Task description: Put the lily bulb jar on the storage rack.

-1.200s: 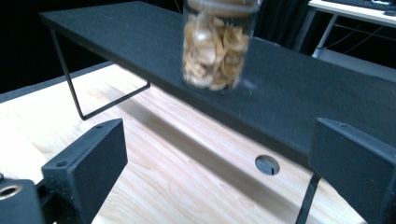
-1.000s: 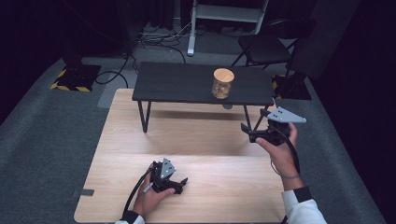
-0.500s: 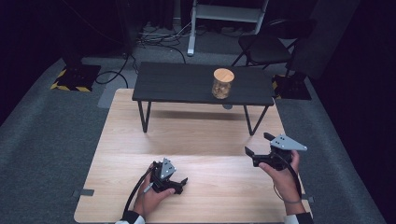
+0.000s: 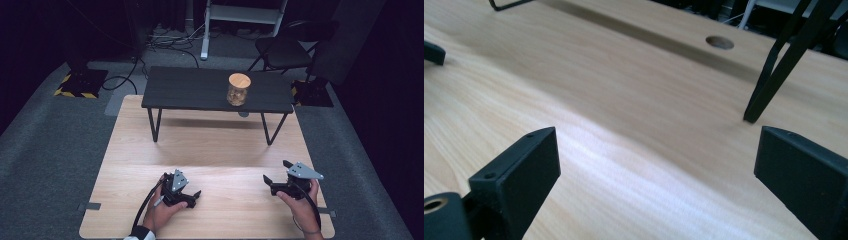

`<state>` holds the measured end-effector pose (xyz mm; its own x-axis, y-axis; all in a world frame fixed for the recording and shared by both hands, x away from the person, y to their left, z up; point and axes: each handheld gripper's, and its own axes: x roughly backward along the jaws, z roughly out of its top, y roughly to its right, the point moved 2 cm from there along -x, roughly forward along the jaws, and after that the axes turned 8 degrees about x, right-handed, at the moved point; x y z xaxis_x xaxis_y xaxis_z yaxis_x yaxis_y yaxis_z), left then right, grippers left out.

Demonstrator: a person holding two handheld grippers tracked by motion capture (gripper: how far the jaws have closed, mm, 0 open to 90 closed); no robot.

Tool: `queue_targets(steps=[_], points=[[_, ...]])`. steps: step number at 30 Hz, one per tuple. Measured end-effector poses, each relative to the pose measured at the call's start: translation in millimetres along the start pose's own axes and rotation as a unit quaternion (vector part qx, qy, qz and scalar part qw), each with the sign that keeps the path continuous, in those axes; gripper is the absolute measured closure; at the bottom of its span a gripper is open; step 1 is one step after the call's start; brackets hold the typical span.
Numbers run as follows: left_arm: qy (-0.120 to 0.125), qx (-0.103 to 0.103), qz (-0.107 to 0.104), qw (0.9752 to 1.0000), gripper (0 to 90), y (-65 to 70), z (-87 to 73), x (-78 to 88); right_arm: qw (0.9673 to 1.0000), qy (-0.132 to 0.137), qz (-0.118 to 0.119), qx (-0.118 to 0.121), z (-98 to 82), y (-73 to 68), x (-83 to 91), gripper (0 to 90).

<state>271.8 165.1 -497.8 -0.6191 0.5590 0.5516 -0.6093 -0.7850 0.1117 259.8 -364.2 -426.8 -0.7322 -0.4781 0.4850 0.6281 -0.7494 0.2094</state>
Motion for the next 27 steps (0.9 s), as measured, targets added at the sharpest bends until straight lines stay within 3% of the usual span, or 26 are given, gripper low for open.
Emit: queue_targets(steps=[17,25,27], points=[[0.000,-0.001,0.000,1.0000,0.8,0.2,0.2,-0.3,0.9989,-0.046,0.001,-0.007,-41.4,-14.2,-9.5,4.1],[0.000,0.000,0.000,1.0000,0.8,0.1,0.2,-0.3,0.9979,-0.061,0.006,-0.021,-54.6,-9.8,-14.3,3.8],[0.000,0.000,0.000,1.0000,0.8,0.1,0.2,-0.3,0.9981,-0.053,0.007,-0.031,-61.3,-8.1,-14.5,3.6]])
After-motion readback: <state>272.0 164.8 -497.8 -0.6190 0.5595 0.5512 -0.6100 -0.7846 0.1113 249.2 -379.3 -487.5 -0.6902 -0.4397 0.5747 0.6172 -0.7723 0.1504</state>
